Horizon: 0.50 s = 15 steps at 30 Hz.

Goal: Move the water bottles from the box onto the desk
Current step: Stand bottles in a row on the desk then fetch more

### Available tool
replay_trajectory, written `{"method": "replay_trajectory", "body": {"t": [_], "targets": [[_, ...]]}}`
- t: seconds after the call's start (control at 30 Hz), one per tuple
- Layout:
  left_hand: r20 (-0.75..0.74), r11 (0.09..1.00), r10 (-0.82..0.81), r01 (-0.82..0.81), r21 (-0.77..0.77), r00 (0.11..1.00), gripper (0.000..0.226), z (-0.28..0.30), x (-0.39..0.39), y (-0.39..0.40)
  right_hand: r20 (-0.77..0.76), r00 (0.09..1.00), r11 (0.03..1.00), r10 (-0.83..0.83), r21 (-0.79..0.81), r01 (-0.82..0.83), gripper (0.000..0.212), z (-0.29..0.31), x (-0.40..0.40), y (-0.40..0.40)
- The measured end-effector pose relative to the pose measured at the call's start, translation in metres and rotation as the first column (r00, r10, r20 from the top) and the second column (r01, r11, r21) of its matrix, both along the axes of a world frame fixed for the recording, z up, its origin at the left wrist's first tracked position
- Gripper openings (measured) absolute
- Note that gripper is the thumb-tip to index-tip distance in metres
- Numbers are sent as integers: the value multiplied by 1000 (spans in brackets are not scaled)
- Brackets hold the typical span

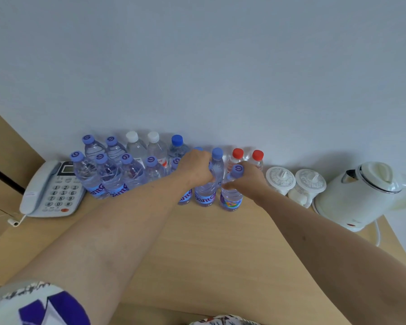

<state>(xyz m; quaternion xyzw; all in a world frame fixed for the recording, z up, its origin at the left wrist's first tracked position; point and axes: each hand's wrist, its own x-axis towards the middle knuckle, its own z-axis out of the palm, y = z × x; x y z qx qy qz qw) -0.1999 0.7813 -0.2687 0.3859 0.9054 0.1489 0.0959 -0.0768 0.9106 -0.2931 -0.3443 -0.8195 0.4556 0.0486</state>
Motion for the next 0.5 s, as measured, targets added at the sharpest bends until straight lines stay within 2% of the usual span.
{"method": "replay_trajectory", "body": {"t": [0.1,0.27,0.37,0.5], "targets": [[-6,999,42,-42,19,999,42,1,-1,0,25,1000,999,-9,40,8,49,0,-1,2],[-39,999,43,-43,20,998,45,1,-3,2,-59,996,997,-69,-49,66,48,-2,-4,3],[-29,1000,23,-23,0,999,48,3,-4,4,-63,996,997,-65,-43,62,46,-6,-9,1],[-9,997,-22,21,-72,1000,39,12,-7,7,56,997,979,-60,196,48,57,-6,-16,0]]}}
